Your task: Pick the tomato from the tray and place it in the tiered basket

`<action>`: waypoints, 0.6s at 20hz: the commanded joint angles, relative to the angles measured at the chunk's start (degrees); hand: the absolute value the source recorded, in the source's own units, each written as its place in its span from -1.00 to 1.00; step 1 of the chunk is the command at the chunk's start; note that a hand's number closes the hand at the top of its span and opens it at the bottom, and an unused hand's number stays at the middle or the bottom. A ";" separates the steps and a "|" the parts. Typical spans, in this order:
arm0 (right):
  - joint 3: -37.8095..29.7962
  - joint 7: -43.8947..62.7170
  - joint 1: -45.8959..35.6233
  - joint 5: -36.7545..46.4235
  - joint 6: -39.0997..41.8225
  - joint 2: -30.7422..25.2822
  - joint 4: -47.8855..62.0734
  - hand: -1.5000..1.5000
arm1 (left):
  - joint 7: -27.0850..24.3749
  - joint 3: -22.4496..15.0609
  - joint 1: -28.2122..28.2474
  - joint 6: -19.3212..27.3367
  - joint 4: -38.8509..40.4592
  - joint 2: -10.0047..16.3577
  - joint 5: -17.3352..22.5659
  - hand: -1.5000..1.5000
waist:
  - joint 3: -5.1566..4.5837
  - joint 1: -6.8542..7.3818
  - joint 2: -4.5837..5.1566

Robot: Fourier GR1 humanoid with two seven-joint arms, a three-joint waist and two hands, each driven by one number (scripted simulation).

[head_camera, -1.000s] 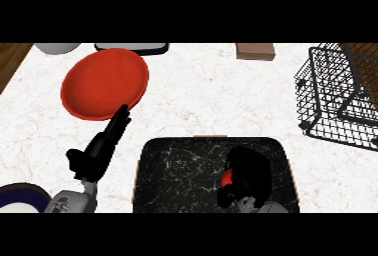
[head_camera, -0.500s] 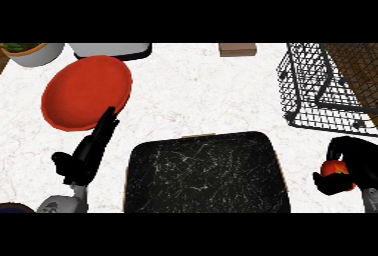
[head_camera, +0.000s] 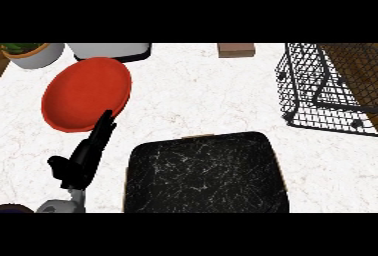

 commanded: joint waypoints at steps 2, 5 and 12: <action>-13.96 -16.44 -1.40 -13.65 8.69 -9.12 8.71 1.00 | -0.03 0.25 -1.13 -1.43 0.19 0.71 0.54 0.00 | -0.32 1.54 0.49; -19.42 -22.58 -3.29 -17.70 16.54 -15.98 19.60 1.00 | -0.22 -2.25 -2.12 -0.43 0.61 -1.35 -1.47 0.00 | -0.44 4.18 1.03; -13.90 -19.92 -20.44 -16.92 23.56 -23.17 36.20 1.00 | 1.57 -3.18 -6.10 -1.77 2.34 -2.37 -2.46 0.00 | -0.65 7.14 1.22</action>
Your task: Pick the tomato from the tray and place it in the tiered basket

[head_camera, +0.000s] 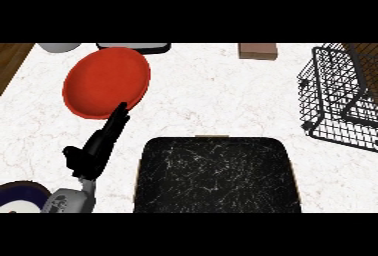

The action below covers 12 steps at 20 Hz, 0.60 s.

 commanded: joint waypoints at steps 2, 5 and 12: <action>5.63 2.22 -13.33 2.09 3.38 -4.57 9.68 1.00 | -3.38 -0.74 -0.69 -0.34 3.50 -1.38 -1.80 0.00 | -0.12 1.61 0.30; 7.99 5.55 -20.55 2.47 4.60 -3.76 12.90 1.00 | 2.37 -1.26 0.08 0.21 -2.24 -0.82 -1.79 0.00 | -0.11 1.76 0.09; 17.46 10.77 -34.18 8.92 1.36 4.92 14.70 1.00 | -0.53 -0.86 -2.43 -0.56 2.35 -2.48 -2.22 0.00 | -0.15 1.99 0.30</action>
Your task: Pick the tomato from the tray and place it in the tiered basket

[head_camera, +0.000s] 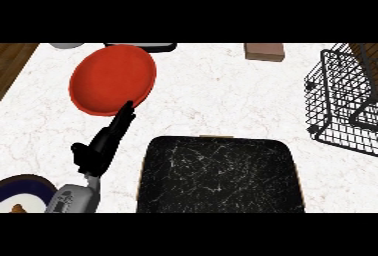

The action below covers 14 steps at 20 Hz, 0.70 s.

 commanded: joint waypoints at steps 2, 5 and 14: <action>5.75 2.99 -9.44 4.60 -1.23 5.31 3.40 1.00 | -0.81 0.00 0.02 -0.14 0.84 -0.07 -1.21 0.00 | 0.00 -0.17 -0.05; 7.08 1.58 -10.70 6.81 -4.22 9.67 6.08 1.00 | -0.13 -0.83 0.20 2.58 0.48 -2.38 -2.71 0.00 | 0.03 -0.52 -0.09; 7.12 1.17 -17.93 8.63 -3.00 14.39 13.96 1.00 | 0.10 0.43 1.40 0.57 -1.81 -1.98 -1.66 0.00 | 0.03 -0.83 -0.18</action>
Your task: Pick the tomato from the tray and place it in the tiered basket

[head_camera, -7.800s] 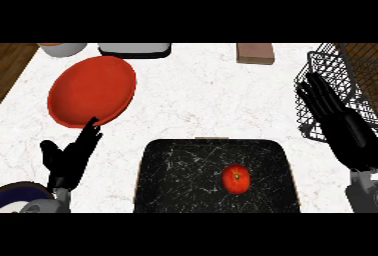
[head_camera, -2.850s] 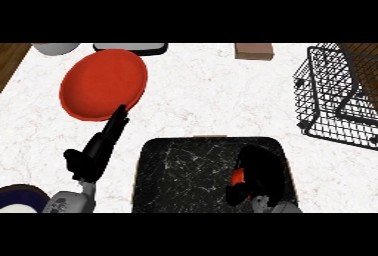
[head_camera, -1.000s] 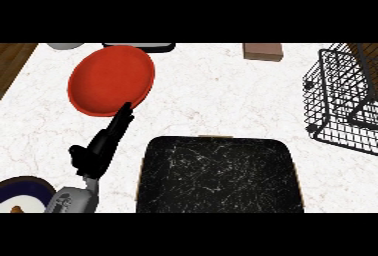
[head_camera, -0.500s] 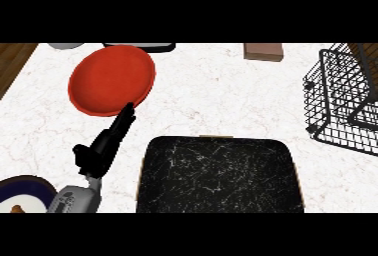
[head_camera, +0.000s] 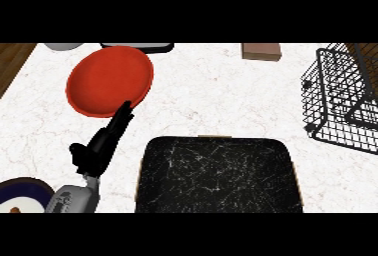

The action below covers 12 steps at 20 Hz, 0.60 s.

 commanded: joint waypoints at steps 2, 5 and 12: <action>-0.63 -0.08 -1.36 -0.36 -1.03 5.35 3.11 1.00 | -2.92 1.40 -0.08 -0.60 2.59 0.06 -0.29 0.00 | -0.02 -0.53 -0.07; -2.27 2.57 -3.91 -1.99 1.79 5.55 5.88 1.00 | -2.99 1.00 0.74 -1.17 2.71 -0.36 -0.35 0.00 | -0.02 -0.47 -0.05; -7.56 20.13 -5.49 -9.54 10.52 6.07 10.81 -1.00 | 0.26 1.01 1.13 -0.92 -0.62 -0.06 -0.19 0.00 | -0.06 -1.31 -0.58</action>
